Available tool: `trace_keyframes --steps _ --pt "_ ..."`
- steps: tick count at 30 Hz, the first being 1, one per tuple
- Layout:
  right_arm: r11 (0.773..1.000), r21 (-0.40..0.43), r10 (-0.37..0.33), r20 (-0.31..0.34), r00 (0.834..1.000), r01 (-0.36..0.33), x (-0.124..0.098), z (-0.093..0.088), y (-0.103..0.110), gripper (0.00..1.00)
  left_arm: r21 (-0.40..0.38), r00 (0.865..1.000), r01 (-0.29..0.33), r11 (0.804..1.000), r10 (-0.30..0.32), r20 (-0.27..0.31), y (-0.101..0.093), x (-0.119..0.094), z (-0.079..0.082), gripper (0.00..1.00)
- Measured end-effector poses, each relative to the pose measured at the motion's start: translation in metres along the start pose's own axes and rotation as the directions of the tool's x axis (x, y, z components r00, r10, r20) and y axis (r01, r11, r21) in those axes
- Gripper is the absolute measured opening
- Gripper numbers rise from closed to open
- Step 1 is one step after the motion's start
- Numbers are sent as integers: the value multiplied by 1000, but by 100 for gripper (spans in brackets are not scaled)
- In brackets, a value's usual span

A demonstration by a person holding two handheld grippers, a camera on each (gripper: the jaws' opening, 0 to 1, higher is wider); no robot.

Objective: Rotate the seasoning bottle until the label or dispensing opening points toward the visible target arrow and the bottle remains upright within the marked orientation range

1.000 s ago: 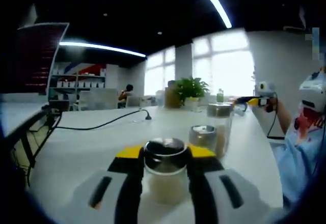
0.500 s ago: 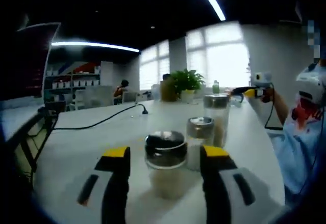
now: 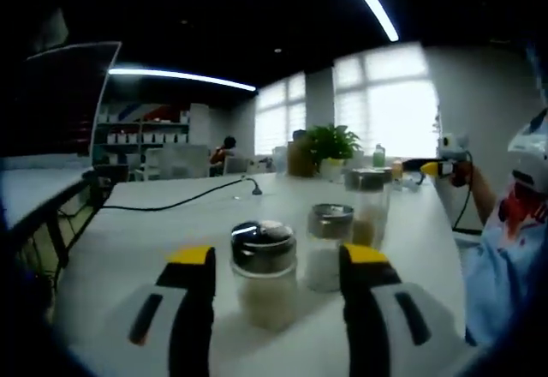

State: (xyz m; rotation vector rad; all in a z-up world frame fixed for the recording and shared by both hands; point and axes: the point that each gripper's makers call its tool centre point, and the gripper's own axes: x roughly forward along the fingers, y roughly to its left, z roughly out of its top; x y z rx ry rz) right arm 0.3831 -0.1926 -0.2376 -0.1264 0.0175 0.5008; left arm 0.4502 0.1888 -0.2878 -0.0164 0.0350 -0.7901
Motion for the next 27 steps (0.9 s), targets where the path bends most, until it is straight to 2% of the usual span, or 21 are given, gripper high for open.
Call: trace_keyframes --steps 3,4,7,9,13,15,17,20,21,24,27 --pt "1000 5 2 -7 1000 -2 0 -3 0 62 50 996 -94 994 94 -7 8 -7 0 61" --pt "1000 4 3 -8 1000 -3 0 -3 0 62 56 990 -139 989 140 -7 11 -9 -1 62" --pt "1000 -2 9 -3 1000 -9 1 -1 2 62 -6 985 -174 985 174 -18 13 -7 -3 62" --pt "1000 -4 17 26 1000 -17 0 6 6 63 -5 981 -194 981 194 2 11 -11 0 62" --pt "1000 -14 26 36 999 -26 0 9 8 63 29 964 -266 963 267 -10 11 -17 0 62" --pt "999 22 30 51 998 -31 0 9 9 63 -11 923 -386 923 385 -18 21 -23 2 62" --pt "998 57 35 68 997 -39 -3 13 7 63 12 910 -416 909 415 10 16 -21 10 64" --pt "1000 21 18 59 998 -19 -3 13 4 65 14 893 -450 893 450 -9 9 -21 10 65" --pt "999 27 18 61 998 -20 -2 13 4 67 26 876 -482 876 482 1 10 -23 12 65" --pt "997 61 34 65 997 -38 -1 11 4 69 41 847 -532 846 531 30 10 -23 19 64" --pt "998 42 50 45 998 -52 0 8 7 68 65 819 -574 816 572 48 10 -24 23 64"
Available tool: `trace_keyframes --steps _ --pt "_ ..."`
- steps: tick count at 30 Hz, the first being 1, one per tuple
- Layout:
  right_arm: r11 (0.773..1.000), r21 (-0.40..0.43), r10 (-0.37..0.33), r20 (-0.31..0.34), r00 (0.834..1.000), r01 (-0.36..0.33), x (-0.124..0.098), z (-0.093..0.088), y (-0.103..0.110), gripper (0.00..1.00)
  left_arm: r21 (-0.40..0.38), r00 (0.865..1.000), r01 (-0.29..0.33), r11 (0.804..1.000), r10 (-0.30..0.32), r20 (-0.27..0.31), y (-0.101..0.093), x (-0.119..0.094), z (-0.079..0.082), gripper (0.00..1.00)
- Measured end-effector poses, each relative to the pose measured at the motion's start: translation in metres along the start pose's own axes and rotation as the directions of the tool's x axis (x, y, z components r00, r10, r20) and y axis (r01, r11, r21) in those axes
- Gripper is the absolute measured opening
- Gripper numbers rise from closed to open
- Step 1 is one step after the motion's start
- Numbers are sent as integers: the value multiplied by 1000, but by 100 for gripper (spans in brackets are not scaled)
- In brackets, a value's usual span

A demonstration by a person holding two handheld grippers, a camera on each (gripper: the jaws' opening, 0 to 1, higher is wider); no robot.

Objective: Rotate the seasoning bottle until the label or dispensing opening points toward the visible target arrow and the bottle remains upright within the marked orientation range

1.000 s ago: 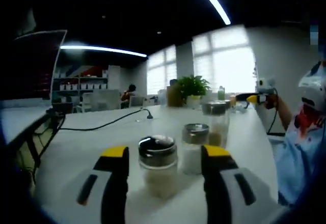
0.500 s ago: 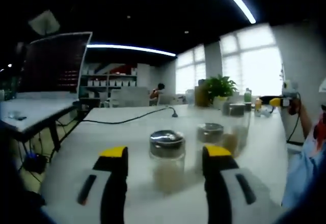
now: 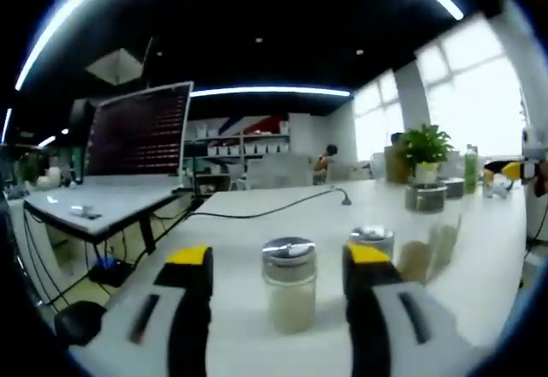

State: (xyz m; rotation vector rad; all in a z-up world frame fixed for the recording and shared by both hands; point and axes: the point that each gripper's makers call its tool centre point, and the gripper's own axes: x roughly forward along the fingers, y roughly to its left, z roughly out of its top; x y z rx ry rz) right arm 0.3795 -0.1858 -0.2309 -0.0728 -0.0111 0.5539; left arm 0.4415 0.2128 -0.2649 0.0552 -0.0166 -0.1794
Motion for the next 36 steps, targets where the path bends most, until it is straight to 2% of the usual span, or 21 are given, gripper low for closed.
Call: trace_keyframes --steps 5,9,14,17,24,29,36 --pt "1000 -13 -11 2 1000 11 -2 1 -5 67 -1 998 -66 998 66 15 -3 3 0 64" --pt "999 -23 -24 -3 1000 24 -4 1 -8 67 -127 989 -133 983 141 54 2 4 -1 63" --pt "999 -31 -20 -2 1000 20 -3 2 -8 67 -77 984 -158 984 163 69 -1 8 1 62" --pt "999 -29 -28 -6 1000 28 -3 1 -11 66 -75 980 -184 980 189 63 1 13 -1 62" --pt "998 -52 -26 -14 1000 25 -2 0 -13 66 -85 979 -190 978 195 57 -1 20 -4 57" --pt "998 -55 -38 -15 999 37 -2 0 -18 66 -111 983 -171 979 177 54 -1 24 -3 54" --pt "997 -63 -41 -14 999 40 -4 2 -17 66 -112 978 -188 976 196 64 -3 34 0 48"
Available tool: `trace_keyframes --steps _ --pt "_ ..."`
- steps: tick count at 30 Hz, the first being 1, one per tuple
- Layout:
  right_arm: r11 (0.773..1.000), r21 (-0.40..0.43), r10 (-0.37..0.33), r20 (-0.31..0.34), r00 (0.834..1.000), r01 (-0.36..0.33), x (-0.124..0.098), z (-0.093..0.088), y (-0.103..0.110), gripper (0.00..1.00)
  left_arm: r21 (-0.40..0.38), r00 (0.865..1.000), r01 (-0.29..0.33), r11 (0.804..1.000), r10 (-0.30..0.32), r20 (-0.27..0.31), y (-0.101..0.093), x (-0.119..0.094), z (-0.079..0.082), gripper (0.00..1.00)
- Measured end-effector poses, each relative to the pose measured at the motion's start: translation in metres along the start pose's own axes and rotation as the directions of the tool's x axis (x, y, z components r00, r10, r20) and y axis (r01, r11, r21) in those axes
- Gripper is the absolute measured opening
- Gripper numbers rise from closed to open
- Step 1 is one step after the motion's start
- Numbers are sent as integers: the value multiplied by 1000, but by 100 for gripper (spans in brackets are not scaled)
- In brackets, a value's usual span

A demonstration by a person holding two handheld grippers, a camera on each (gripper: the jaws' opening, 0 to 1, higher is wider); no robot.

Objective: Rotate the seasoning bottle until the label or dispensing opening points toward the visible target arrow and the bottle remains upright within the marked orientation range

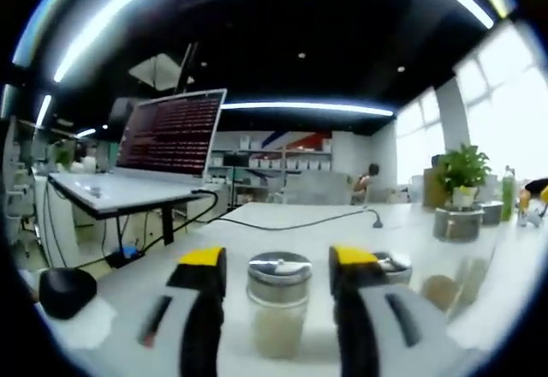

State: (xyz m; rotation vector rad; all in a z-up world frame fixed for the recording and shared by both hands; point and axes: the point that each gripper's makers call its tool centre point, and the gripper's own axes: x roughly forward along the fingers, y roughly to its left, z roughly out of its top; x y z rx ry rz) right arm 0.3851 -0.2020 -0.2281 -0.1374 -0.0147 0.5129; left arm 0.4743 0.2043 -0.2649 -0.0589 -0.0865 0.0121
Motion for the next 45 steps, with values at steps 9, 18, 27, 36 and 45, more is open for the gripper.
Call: trace_keyframes --steps 9,18,27,36,45 --pt "1000 7 -1 -4 1000 1 0 -1 -1 65 9 1000 18 1000 -18 -16 -2 5 -6 36" --pt "1000 10 -3 -7 1000 3 0 -2 -1 64 13 998 59 998 -59 -25 -1 4 -9 34" --pt "1000 13 3 -11 1000 -3 -1 -4 1 63 6 996 92 996 -92 -16 -4 2 -9 33" --pt "1000 17 1 -14 1000 -1 -3 -5 0 63 4 992 125 992 -125 -10 -7 -2 -10 33" --pt "1000 17 -1 -15 1000 1 -5 -6 -2 63 6 980 197 980 -197 -8 -12 -5 -11 33"
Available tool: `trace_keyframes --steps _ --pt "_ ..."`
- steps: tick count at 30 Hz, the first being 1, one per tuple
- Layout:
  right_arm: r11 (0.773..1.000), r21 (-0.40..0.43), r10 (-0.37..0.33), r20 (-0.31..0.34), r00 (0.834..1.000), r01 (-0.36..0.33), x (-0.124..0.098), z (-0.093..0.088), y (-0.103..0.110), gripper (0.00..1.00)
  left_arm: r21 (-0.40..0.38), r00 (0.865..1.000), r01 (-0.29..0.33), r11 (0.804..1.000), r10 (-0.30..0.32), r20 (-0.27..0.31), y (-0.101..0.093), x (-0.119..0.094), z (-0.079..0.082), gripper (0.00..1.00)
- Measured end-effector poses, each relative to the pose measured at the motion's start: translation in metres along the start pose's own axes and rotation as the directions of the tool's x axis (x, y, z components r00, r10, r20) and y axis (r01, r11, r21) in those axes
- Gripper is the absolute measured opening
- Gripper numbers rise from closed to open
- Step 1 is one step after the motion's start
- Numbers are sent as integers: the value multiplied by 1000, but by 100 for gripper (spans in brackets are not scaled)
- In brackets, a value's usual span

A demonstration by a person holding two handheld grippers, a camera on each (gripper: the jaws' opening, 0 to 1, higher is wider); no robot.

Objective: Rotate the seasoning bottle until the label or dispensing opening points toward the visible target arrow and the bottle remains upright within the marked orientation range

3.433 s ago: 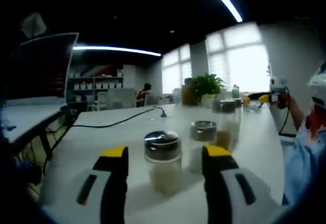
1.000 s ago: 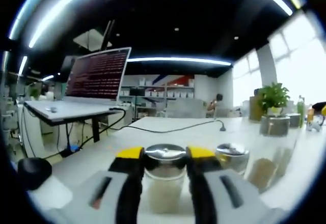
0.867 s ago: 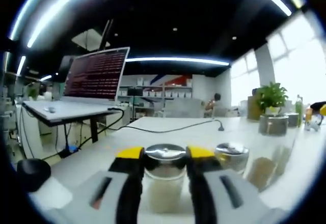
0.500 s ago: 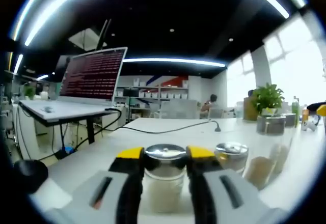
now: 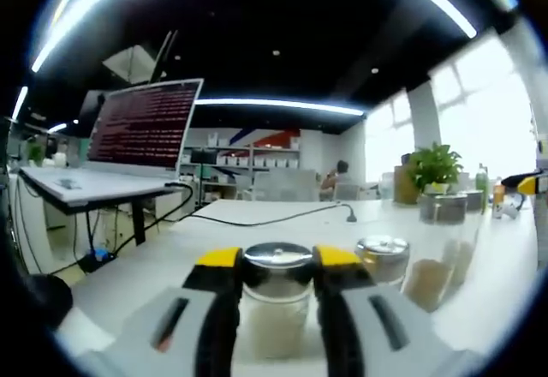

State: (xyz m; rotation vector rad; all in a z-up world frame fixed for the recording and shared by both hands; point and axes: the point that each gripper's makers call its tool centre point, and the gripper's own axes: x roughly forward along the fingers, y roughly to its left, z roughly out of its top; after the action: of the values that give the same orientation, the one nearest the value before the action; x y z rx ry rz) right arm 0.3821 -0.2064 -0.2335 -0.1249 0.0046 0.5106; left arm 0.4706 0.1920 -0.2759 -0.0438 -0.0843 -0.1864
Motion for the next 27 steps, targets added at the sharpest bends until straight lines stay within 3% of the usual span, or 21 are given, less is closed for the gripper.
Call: trace_keyframes --steps 12,27 --pt "1000 3 18 27 999 -18 1 6 4 66 -27 991 135 990 -135 -1 -2 0 -2 33" --pt "1000 -6 19 31 999 -19 -1 7 5 67 -44 959 285 958 -285 3 -4 1 -2 33"
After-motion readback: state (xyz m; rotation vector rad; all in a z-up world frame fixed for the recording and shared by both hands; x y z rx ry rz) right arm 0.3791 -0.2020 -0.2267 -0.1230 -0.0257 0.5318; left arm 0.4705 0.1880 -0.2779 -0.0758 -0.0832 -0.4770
